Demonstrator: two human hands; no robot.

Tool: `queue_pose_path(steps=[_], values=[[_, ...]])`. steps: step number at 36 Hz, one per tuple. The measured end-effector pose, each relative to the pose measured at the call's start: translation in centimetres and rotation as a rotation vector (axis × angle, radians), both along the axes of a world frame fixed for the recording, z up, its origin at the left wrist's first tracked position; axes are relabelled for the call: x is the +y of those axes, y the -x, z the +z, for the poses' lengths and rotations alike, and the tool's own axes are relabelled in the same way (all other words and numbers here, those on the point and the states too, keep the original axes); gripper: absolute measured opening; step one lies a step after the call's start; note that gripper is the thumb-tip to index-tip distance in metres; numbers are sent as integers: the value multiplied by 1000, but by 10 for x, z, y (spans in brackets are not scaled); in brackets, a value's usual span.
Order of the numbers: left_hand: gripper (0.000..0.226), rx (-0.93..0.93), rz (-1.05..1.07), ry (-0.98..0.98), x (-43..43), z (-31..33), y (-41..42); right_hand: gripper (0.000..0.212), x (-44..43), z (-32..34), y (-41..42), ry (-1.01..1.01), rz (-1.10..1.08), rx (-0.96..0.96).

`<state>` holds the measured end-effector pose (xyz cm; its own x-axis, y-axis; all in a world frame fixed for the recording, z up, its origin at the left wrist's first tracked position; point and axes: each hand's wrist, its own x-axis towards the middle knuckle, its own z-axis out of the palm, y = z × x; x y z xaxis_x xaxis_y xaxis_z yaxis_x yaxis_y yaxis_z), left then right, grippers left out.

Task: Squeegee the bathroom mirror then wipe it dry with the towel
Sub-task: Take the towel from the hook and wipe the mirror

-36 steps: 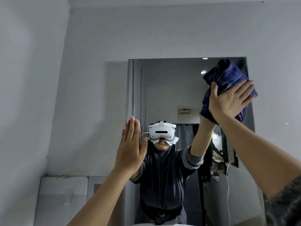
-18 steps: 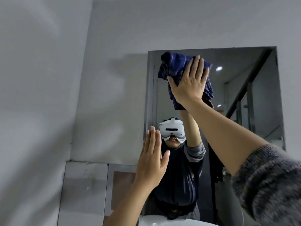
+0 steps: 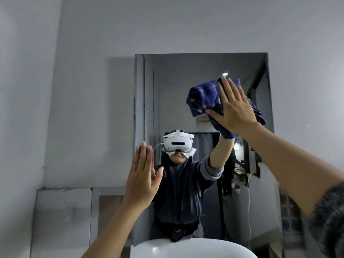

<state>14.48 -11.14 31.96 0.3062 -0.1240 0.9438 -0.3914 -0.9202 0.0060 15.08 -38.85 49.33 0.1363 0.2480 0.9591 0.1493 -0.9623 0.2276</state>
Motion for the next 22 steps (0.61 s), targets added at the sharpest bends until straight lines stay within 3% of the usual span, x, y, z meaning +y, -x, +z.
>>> queue_pose_path(steps=[6,13,17,22], values=[[71,-6,-19,24,-2,-2,3,85,-17,-31,-4,-596,88,71],[69,33,-21,5,0,-24,6,87,36,-61,-3,-920,128,84],[69,59,-42,-4,1,-31,8,88,80,-59,-2,-953,144,89],[70,55,-70,-13,5,-38,11,86,137,-50,2,-696,162,67]])
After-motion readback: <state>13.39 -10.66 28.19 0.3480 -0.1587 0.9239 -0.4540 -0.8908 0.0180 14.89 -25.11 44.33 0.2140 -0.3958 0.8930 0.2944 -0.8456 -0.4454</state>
